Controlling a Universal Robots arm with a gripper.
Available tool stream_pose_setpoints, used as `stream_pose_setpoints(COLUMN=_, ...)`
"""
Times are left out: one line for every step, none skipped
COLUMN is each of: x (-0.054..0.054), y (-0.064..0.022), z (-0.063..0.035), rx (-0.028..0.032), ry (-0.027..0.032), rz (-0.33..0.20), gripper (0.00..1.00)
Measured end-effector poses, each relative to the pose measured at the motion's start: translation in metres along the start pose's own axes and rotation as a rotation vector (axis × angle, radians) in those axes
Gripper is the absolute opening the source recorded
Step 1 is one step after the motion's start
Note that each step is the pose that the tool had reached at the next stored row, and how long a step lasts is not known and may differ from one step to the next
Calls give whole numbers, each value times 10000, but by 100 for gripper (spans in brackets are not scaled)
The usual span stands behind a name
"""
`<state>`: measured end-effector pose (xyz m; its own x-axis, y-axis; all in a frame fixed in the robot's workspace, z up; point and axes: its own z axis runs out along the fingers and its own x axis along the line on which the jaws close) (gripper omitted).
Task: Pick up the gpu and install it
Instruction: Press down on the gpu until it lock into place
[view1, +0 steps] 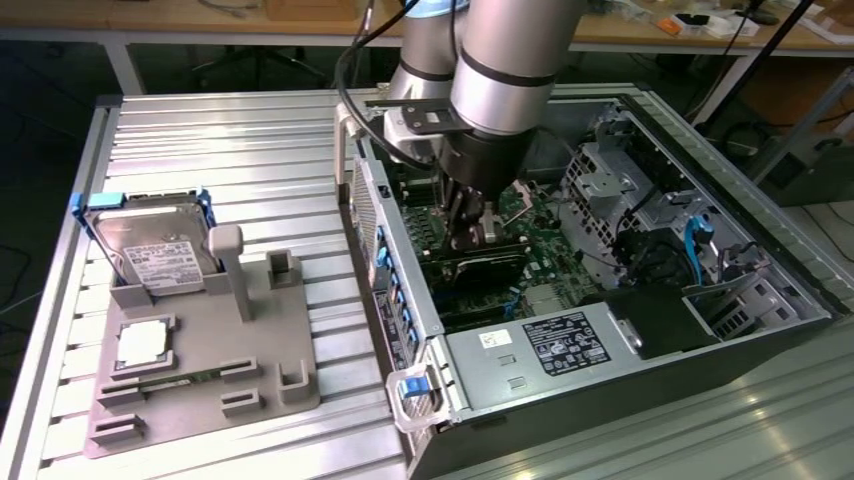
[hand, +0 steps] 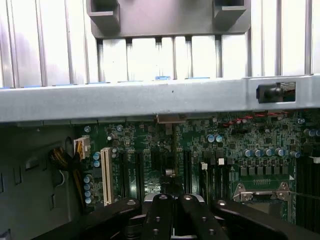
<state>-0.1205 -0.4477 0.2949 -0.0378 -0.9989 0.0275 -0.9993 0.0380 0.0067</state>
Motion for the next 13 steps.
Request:
stream_pose_setpoints(x=1, y=19, z=-11, rx=-17, ry=-8, rz=-1, gripper=11)
stream_pose_setpoints(x=2, y=36, z=-21, rx=-43, ry=-18, rz=-2, gripper=11)
stream_pose_setpoints(x=3, y=51, z=-33, rx=-87, ry=-29, rz=-3, gripper=11)
stream_pose_setpoints(x=4, y=61, z=-44, rx=-145, ry=-36, rz=-5, gripper=11)
stream_pose_setpoints(x=5, y=70, z=-61, rx=-240, ry=-41, rz=-7, gripper=11)
stream_pose_setpoints(x=5, y=81, z=-71, rx=-313, ry=-54, rz=-8, gripper=11)
stream_pose_setpoints(x=7, y=106, z=-78, rx=-385, ry=-81, rz=-10, gripper=11)
stream_pose_setpoints(x=8, y=144, z=-80, rx=-415, ry=-107, rz=-10, gripper=11)
stream_pose_setpoints(x=9, y=161, z=-79, rx=-415, ry=-130, rz=-10, gripper=11)
stream_pose_setpoints(x=10, y=190, z=-79, rx=-416, ry=-142, rz=-9, gripper=11)
stream_pose_setpoints(x=10, y=215, z=-79, rx=-456, ry=-145, rz=-7, gripper=11)
stream_pose_setpoints(x=12, y=233, z=-80, rx=-524, ry=-157, rz=-3, gripper=11)
stream_pose_setpoints(x=12, y=246, z=-79, rx=-546, ry=-172, rz=1, gripper=11)
